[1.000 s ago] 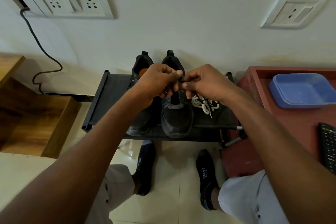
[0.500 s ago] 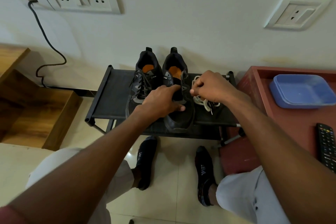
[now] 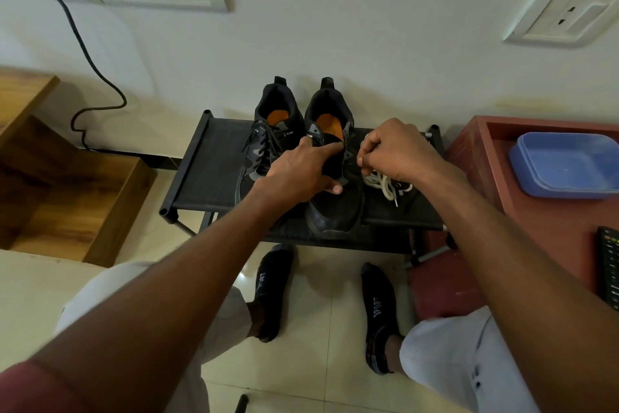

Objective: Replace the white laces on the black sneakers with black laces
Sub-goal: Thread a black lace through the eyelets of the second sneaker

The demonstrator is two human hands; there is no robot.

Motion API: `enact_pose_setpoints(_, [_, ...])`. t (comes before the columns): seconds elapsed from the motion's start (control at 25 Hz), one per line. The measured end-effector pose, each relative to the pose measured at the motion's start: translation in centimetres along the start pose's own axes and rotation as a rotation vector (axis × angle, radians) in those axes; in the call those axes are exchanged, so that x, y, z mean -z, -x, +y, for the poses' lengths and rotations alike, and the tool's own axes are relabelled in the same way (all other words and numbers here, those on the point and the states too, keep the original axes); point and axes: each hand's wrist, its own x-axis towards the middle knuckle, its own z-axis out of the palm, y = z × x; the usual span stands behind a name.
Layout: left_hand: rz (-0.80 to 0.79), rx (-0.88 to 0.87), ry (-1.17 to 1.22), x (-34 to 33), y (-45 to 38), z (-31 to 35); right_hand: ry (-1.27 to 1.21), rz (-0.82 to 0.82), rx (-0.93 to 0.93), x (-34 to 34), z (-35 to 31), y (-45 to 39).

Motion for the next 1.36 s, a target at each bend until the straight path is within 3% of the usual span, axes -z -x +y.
enact_pose_setpoints(0.2, [0.013, 0.03, 0.033, 0.3, -0.6, 0.2, 0.01, -0.01, -0.019, -0.1, 0.3, -0.2])
enact_pose_setpoints(0.56, [0.055, 0.127, 0.543, -0.6, -0.6, 0.2, 0.114, -0.039, -0.021, -1.4, 0.0, -0.5])
enact_pose_setpoints(0.84, [0.041, 0.175, 0.628, -0.8, -0.7, 0.3, 0.198, 0.014, -0.034, -2.7, -0.4, -0.6])
enact_pose_setpoints(1.12, [0.111, 0.106, 0.429, -1.7, -1.6, 0.0, 0.228, 0.166, -0.113, -3.8, -0.4, -0.6])
enact_pose_setpoints(1.36, [0.134, 0.107, 0.493, -1.9, -1.5, -0.3, 0.165, 0.077, -0.036, -3.2, -0.7, -0.8])
